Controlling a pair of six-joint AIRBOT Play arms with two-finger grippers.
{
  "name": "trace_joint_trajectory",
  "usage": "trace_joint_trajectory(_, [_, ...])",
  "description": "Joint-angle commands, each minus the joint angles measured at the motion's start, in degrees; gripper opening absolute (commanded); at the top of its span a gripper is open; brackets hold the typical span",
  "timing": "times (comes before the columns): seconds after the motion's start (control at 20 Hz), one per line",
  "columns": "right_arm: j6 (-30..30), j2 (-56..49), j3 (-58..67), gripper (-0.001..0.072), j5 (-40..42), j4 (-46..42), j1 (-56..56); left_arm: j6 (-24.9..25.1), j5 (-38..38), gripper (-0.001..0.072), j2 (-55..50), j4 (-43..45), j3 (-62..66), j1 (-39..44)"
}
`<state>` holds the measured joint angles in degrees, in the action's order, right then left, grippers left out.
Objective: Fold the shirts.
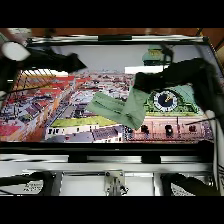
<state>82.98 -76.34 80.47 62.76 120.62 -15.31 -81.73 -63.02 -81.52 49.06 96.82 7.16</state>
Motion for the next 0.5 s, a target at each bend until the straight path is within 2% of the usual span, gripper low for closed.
trace_joint_trajectory(0.0, [0.0,-8.7,0.0,0.0063,-12.2,0.8,-7.5,-0.3,-2.4,0.0031,11.0,1.9,0.0,-11.0])
trace_joint_trajectory(0.15, [-0.4,-15.7,0.0,0.0063,-21.8,2.3,-10.6,-0.2,-4.5,0.0031,18.3,2.0,0.0,-16.5])
trace_joint_trajectory(0.25, [-0.4,-19.2,0.0,0.0064,-25.9,7.6,-11.1,-0.1,-6.6,0.0031,21.6,2.0,0.0,-18.8])
trace_joint_trajectory(0.3, [-0.4,-20.5,0.0,0.0096,-27.5,10.3,-11.3,-0.1,-7.1,0.0031,22.9,2.0,0.0,-19.6])
trace_joint_trajectory(0.35, [-0.2,-21.6,0.0,0.0207,-28.4,13.1,-11.5,0.0,-7.1,0.0032,23.8,2.0,0.0,-19.9])
trace_joint_trajectory(0.4, [0.5,-22.4,0.0,0.0392,-28.7,15.4,-11.7,0.0,-7.1,0.0031,24.3,2.1,0.0,-20.0])
trace_joint_trajectory(0.45, [1.0,-22.9,0.0,0.045,-28.7,16.8,-12.2,0.0,-7.2,0.0032,24.3,2.0,0.0,-20.0])
